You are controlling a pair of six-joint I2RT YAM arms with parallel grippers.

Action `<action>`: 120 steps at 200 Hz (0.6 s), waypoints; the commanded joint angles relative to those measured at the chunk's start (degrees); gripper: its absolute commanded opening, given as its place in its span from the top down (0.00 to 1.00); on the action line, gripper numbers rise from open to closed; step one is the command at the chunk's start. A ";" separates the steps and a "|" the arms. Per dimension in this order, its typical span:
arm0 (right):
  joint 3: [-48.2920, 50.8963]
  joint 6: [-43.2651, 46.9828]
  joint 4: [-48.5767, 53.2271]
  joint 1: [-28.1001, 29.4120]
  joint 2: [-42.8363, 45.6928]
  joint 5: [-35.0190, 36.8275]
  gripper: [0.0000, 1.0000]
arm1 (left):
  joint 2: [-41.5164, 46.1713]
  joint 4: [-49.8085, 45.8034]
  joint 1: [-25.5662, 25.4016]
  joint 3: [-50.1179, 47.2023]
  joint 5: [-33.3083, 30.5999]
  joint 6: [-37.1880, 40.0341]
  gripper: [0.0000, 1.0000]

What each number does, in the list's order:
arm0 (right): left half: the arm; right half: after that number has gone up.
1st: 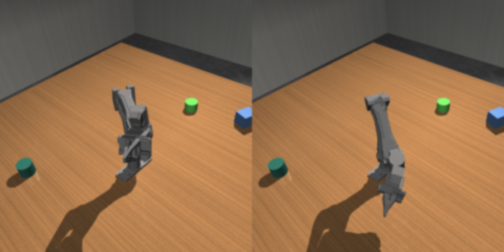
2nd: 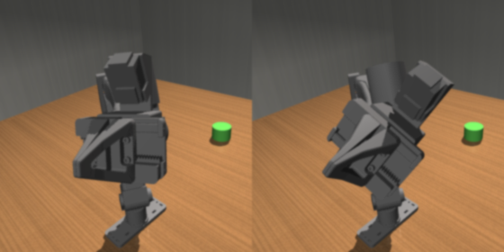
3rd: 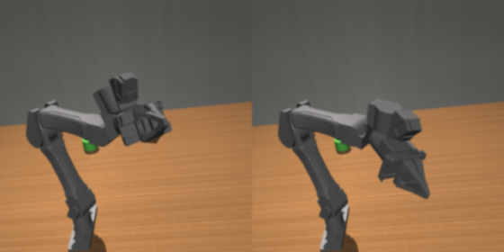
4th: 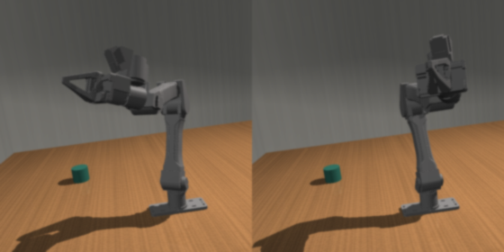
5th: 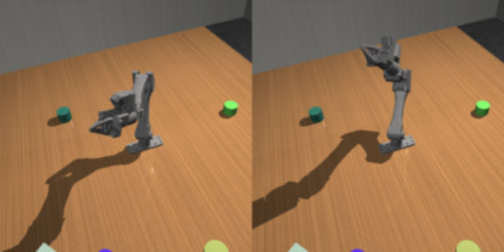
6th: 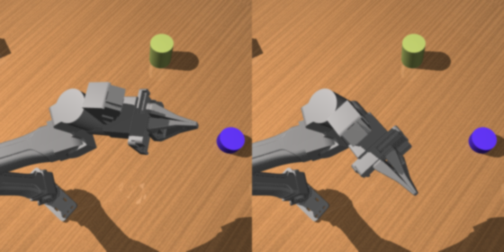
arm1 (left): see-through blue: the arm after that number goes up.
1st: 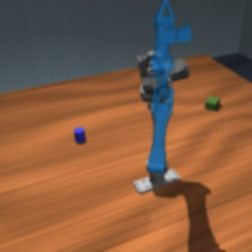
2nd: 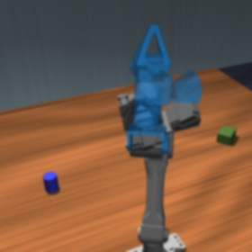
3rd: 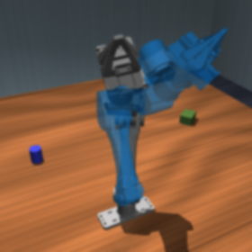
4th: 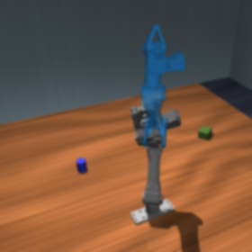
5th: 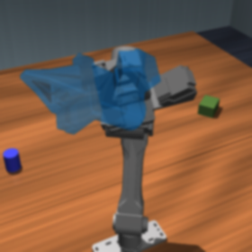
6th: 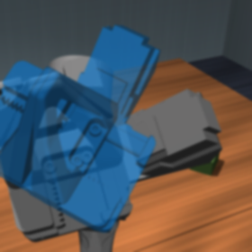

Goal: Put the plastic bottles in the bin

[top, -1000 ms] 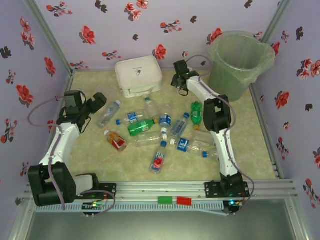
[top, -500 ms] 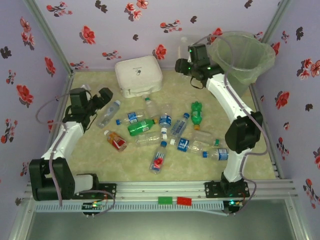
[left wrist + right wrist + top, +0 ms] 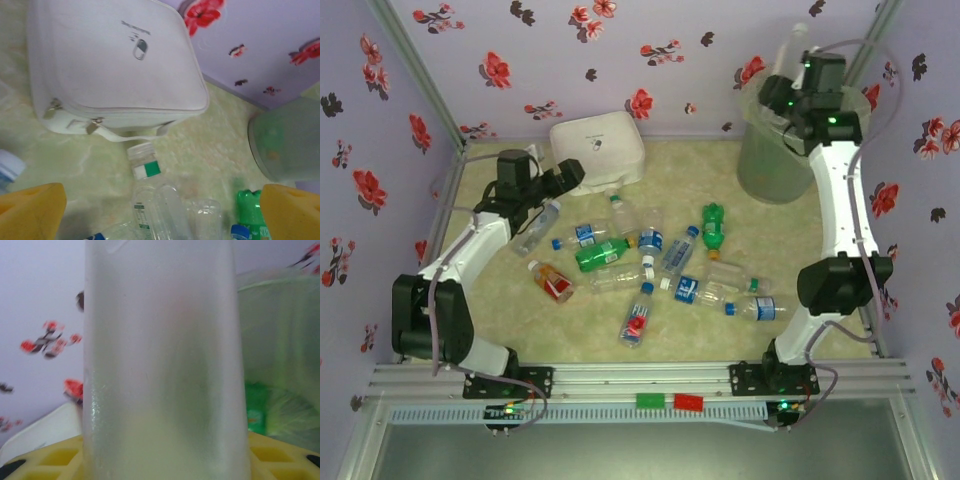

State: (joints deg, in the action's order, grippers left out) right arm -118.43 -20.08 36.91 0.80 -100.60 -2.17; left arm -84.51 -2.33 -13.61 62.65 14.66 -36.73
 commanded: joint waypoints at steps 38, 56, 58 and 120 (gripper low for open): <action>-7.55 -0.76 -5.53 -3.47 -8.64 6.41 0.58 | 0.13 -3.64 -2.71 0.69 -1.17 4.78 0.00; -13.59 -0.36 -3.54 -3.52 -13.93 7.92 0.57 | 1.06 -4.57 -2.67 -0.07 -2.18 4.18 0.00; -14.48 -0.33 -3.14 -3.57 -14.39 8.03 0.57 | 1.16 -4.67 -2.66 -0.14 -2.29 4.16 0.00; -23.00 -4.03 1.38 -4.23 -25.12 7.83 0.43 | 3.38 -7.45 -2.70 -1.74 -3.96 4.28 0.00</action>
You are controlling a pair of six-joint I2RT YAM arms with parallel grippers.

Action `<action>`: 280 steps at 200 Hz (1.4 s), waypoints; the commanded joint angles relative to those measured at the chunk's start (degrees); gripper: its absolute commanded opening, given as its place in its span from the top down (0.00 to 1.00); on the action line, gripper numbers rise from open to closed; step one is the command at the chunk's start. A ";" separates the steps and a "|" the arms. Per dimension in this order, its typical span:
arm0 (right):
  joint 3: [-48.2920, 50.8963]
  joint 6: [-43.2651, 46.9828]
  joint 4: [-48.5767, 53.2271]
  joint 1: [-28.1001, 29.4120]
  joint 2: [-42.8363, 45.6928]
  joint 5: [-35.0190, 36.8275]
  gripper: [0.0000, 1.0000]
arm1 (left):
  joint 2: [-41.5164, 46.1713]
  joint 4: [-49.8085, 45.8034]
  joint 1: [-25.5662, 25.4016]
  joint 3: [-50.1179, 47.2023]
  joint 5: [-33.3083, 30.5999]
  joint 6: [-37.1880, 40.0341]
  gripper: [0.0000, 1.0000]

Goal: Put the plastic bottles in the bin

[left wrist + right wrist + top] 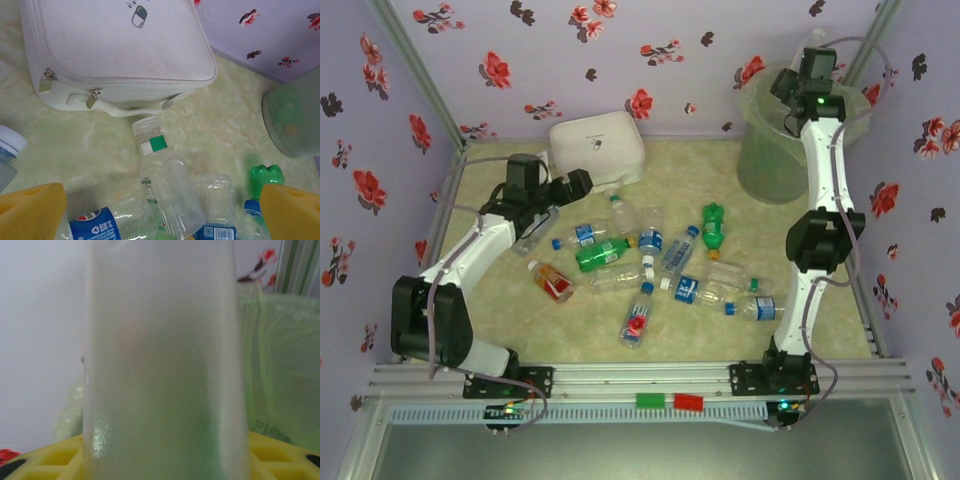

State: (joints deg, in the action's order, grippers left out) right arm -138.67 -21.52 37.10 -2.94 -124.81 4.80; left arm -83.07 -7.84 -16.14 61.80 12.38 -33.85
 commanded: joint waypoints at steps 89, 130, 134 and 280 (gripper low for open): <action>-3.19 -2.30 1.39 -0.57 3.71 1.19 0.14 | 3.69 -3.15 0.80 -1.07 -3.28 1.99 0.00; 2.94 -2.03 2.90 1.25 11.36 -1.93 0.02 | 5.40 -4.77 5.09 -1.67 -3.28 3.51 0.00; 4.15 -1.82 2.97 1.67 12.35 -2.02 0.01 | 5.74 -5.19 5.72 -1.75 -3.29 3.79 0.00; 58.84 -7.60 -12.24 30.32 35.36 -4.05 0.00 | 5.54 -22.00 14.00 -10.21 -4.73 15.70 0.00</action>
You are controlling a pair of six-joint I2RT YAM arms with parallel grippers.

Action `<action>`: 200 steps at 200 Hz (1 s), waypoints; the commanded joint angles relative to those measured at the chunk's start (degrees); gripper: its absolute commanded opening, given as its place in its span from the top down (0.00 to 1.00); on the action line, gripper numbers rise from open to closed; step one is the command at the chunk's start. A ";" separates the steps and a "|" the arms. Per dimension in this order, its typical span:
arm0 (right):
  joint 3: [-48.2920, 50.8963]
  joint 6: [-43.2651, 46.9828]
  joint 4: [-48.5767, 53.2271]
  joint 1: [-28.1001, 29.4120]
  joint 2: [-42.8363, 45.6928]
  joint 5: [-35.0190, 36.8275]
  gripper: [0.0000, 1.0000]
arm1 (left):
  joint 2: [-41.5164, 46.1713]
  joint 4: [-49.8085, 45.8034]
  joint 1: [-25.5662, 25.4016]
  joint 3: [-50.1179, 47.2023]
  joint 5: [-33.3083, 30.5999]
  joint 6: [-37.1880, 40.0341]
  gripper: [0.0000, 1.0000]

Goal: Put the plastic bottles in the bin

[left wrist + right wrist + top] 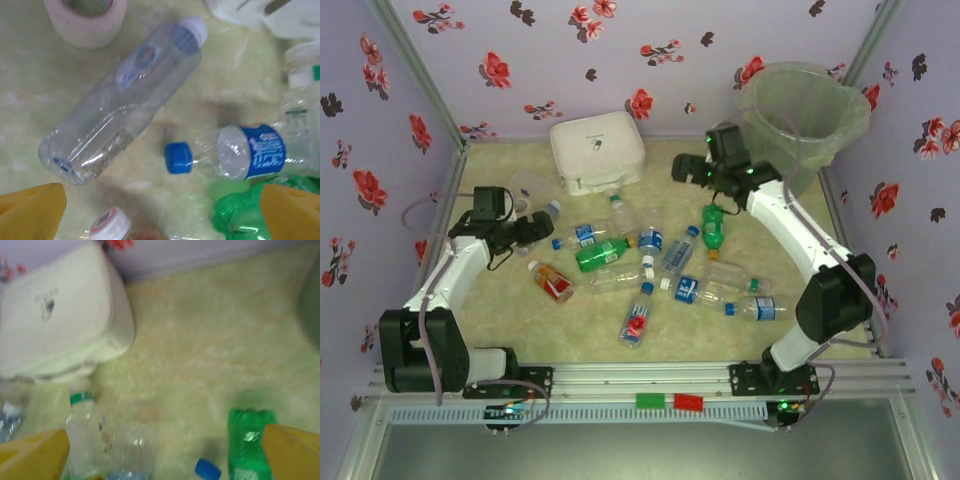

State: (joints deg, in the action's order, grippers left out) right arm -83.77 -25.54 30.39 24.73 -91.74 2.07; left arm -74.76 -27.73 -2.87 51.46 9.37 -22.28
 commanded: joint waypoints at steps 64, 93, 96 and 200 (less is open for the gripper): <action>10.11 -7.16 -10.61 6.47 0.89 -2.33 0.00 | -16.53 -2.60 1.92 8.96 -3.74 15.34 0.03; 10.52 -7.24 -10.97 6.82 0.71 -2.15 0.00 | -20.68 -3.17 1.91 11.08 -3.92 17.65 0.05; 10.43 -7.21 -10.90 6.82 0.52 -2.15 0.00 | -21.03 -3.20 1.91 11.15 -3.92 17.67 0.05; 8.80 -5.95 -8.51 7.00 -2.06 -1.59 0.00 | -28.18 -3.33 1.56 17.54 -5.14 20.09 0.08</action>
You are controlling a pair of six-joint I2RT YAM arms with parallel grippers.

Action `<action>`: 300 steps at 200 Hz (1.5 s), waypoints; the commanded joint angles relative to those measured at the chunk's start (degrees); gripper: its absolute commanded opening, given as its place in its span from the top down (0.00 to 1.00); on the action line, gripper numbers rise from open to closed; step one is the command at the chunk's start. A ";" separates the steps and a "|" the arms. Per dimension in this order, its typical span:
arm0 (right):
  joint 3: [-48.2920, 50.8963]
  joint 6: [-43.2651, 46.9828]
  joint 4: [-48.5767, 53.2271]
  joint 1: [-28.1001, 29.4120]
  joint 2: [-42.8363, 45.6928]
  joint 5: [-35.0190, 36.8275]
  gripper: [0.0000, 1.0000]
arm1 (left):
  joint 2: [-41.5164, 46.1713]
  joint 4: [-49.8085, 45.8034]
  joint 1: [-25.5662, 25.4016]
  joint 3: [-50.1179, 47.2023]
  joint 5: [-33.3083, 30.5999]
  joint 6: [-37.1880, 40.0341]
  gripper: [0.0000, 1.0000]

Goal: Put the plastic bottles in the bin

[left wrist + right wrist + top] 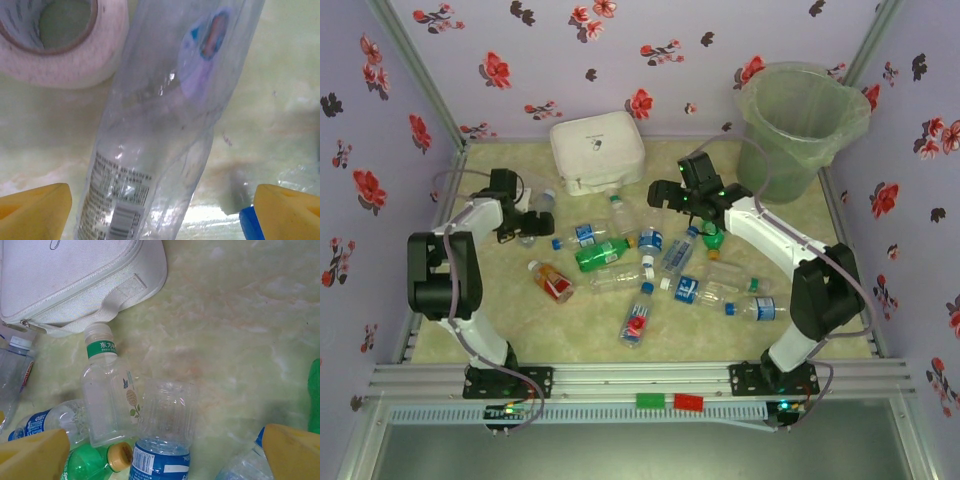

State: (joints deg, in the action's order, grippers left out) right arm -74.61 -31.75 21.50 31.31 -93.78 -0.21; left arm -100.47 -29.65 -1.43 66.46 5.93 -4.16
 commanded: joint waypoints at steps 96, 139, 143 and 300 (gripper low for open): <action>2.18 -0.90 -1.77 0.33 1.08 1.60 0.00 | -7.19 -2.58 -1.06 4.24 -3.99 4.81 0.21; 3.37 -0.43 -1.52 0.33 3.07 3.34 0.00 | -8.72 -3.49 -2.59 5.39 -5.29 5.88 0.39; 3.50 -0.46 -1.48 0.33 3.25 3.44 0.00 | -8.60 -3.40 -2.76 5.44 -5.39 5.91 0.41; -4.29 -3.78 -18.47 0.33 2.03 -18.56 0.00 | 22.25 2.56 -7.11 1.94 8.96 -10.22 0.60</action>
State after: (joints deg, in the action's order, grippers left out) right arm -76.07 -32.45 12.71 31.31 -90.98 -10.04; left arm -81.08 -32.12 -6.68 69.14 4.23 -6.39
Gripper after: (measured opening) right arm 0.996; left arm 0.451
